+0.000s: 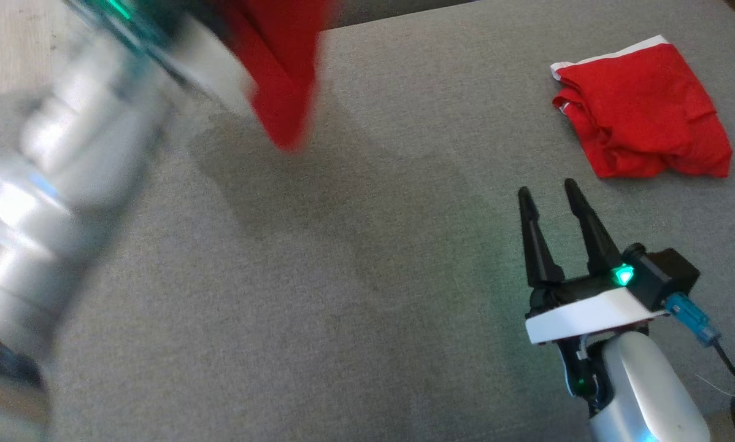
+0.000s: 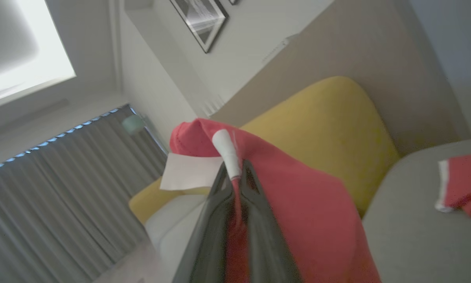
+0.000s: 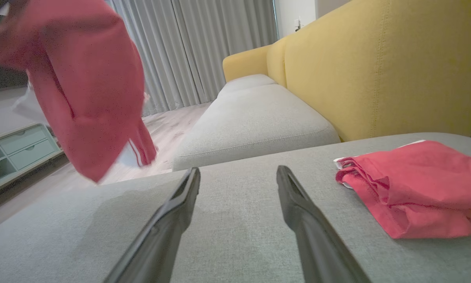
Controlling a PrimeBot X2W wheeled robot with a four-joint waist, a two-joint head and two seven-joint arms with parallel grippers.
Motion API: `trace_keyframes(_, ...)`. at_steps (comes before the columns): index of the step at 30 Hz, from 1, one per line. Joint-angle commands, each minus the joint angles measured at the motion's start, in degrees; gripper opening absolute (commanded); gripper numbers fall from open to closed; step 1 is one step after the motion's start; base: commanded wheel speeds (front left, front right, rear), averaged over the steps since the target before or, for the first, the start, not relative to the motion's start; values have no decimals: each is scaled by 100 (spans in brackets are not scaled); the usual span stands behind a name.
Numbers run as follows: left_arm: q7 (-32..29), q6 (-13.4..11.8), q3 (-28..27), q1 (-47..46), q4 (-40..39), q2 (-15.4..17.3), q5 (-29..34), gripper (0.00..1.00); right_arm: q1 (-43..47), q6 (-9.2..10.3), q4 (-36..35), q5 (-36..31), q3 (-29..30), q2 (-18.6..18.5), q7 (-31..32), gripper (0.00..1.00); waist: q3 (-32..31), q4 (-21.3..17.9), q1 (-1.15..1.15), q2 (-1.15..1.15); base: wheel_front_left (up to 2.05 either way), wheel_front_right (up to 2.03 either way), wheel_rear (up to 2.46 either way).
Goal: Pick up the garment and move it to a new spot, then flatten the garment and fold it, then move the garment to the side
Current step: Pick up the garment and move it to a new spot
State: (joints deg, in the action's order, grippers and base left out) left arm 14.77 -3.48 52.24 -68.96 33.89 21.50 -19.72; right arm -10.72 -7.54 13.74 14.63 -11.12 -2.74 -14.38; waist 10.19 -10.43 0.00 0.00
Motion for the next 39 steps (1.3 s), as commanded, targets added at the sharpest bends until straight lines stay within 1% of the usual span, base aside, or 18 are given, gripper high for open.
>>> trace_keyframes(1, 21, 3, -28, 189, -190, 52, 67, 0, 15, 5, -201, 29, -58, -14, -62, 100, 14, 11, 0, 0, 0, 0, 0)
trace_keyframes(4, 21, -20, 438, 1012, -325, -353, 215, 0, -7, 5, -197, -10, 40, -14, -62, 100, 19, -2, 0, 0, 0, 0, 0)
trace_keyframes(8, 22, -58, 964, 2003, -181, -945, 215, 0, -43, 5, -201, -9, 114, -14, -62, 100, 21, -16, 0, 0, 0, 0, 0)
trace_keyframes(9, 22, -47, 1041, 2174, -109, -1076, 176, 14, -47, 5, -198, -15, 119, -14, -62, 100, 16, -19, 0, 0, 0, 0, 0)
trace_keyframes(10, 22, -59, 1094, 2299, -44, -1200, 151, 65, -46, 5, -190, -29, 117, -14, -62, 100, 4, -20, 0, 0, 0, 0, 0)
trace_keyframes(11, 22, -74, 1120, 2381, -14, -1314, 134, 100, -41, 5, -184, -41, 116, -14, -62, 100, -6, -17, 0, 0, 0, 0, 0)
trace_keyframes(14, 22, -81, 1126, 2507, -26, -1535, 99, 100, -18, 5, -152, -74, 129, -14, -62, 100, -53, 23, 0, 0, 0, 0, 0)
trace_keyframes(17, 22, -85, 1081, 2521, -97, -1630, 114, 100, 12, 5, -114, -91, 127, -14, -62, 100, -122, 95, 0, 0, 0, 0, 0)
trace_keyframes(20, 22, -92, 956, 2510, -214, -1640, 135, 100, 41, 5, -93, -91, 115, -14, -62, 100, -204, 182, 0, 0, 0, 0, 0)
trace_keyframes(23, 22, -111, 718, 2529, -467, -1555, 137, 100, 69, 5, -83, -92, 137, -14, -62, 100, -280, 297, 0, 0, 0, 0, 0)
trace_keyframes(24, 22, -111, 718, 2529, -467, -1555, 137, 100, 69, 5, -83, -92, 137, -14, -62, 100, -280, 297, 0, 0, 0, 0, 0)
trace_keyframes(28, 22, -221, 267, 2627, -875, -1320, 141, 100, 115, 5, -42, -134, 143, -14, -62, 100, -393, 472, 0, 0, 0, 0, 0)
trace_keyframes(32, 22, -481, -353, 2877, -1134, -938, 56, 100, 156, 5, -33, -133, 157, -14, -62, 100, -510, 636, 0, 0, 0, 0, 0)
trace_keyframes(36, 22, -748, -1072, 3399, -1408, -543, -114, 100, 213, 5, -57, -164, 173, -14, -62, 100, -574, 848, 0, 0, 0, 0, 0)
trace_keyframes(39, 22, -899, -1551, 3983, -1676, -324, -179, 100, 271, 5, -72, -199, 211, -14, -62, 100, -601, 1036, 0, 0, 0, 0, 0)
